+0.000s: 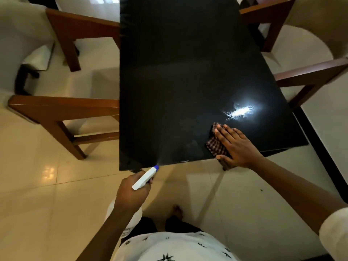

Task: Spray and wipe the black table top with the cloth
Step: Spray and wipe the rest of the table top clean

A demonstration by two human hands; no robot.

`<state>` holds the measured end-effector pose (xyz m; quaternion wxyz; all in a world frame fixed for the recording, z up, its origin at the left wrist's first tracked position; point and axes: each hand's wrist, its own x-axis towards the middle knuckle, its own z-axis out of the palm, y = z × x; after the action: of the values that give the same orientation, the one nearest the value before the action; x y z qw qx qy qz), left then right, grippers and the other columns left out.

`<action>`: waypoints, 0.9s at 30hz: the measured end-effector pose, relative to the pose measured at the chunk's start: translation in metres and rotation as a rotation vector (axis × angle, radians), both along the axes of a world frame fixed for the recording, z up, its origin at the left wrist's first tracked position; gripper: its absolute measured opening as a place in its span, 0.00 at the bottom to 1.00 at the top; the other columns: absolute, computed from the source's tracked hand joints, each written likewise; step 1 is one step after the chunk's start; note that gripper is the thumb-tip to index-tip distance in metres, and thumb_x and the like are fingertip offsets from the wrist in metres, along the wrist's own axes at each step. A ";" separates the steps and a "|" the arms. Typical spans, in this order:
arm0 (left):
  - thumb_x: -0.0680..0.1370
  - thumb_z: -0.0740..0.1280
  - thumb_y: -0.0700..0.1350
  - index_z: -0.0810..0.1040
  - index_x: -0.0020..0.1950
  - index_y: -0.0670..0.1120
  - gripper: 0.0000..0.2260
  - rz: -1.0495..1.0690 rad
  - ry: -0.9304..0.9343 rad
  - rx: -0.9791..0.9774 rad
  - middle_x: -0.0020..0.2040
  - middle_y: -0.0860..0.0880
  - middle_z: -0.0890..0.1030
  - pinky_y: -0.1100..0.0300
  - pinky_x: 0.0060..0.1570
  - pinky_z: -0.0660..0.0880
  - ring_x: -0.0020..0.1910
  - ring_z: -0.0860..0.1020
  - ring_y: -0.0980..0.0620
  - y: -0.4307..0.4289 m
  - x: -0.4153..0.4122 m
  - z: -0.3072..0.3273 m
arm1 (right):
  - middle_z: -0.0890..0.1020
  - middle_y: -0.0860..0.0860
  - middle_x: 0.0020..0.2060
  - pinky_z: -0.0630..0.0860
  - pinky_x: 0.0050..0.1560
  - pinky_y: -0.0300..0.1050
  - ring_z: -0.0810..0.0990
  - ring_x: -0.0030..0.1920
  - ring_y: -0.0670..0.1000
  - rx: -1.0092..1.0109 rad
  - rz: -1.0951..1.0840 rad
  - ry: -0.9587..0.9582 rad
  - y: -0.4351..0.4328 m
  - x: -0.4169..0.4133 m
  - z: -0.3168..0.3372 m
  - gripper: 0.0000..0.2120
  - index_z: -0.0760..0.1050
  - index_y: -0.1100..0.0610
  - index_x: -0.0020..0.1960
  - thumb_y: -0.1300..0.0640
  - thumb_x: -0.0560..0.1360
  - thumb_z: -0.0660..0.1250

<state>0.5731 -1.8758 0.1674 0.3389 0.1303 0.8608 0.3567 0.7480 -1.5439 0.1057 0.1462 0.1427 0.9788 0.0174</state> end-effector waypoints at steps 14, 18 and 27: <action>0.72 0.64 0.28 0.80 0.50 0.42 0.13 0.180 0.034 0.135 0.42 0.43 0.81 0.71 0.27 0.71 0.32 0.75 0.48 -0.059 -0.006 0.007 | 0.45 0.54 0.78 0.38 0.74 0.53 0.40 0.77 0.55 -0.176 0.361 0.082 -0.091 -0.109 -0.012 0.43 0.39 0.53 0.79 0.30 0.75 0.52; 0.71 0.62 0.26 0.80 0.49 0.45 0.17 0.255 0.052 0.170 0.40 0.43 0.80 0.72 0.24 0.69 0.32 0.73 0.48 -0.064 -0.018 0.014 | 0.41 0.51 0.77 0.35 0.74 0.51 0.38 0.77 0.53 -0.177 0.401 0.076 -0.100 -0.127 -0.019 0.42 0.37 0.50 0.78 0.31 0.76 0.53; 0.74 0.62 0.28 0.72 0.56 0.49 0.18 0.399 0.057 0.196 0.36 0.42 0.77 0.67 0.31 0.71 0.31 0.74 0.48 -0.067 -0.045 0.018 | 0.44 0.52 0.78 0.41 0.75 0.56 0.36 0.77 0.52 -0.105 0.376 -0.043 -0.021 -0.053 -0.011 0.42 0.33 0.46 0.77 0.30 0.75 0.51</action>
<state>0.5277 -1.9433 0.1854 0.2229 -0.0002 0.8399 0.4948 0.6945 -1.5649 0.0947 0.1685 -0.0507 0.9844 -0.0036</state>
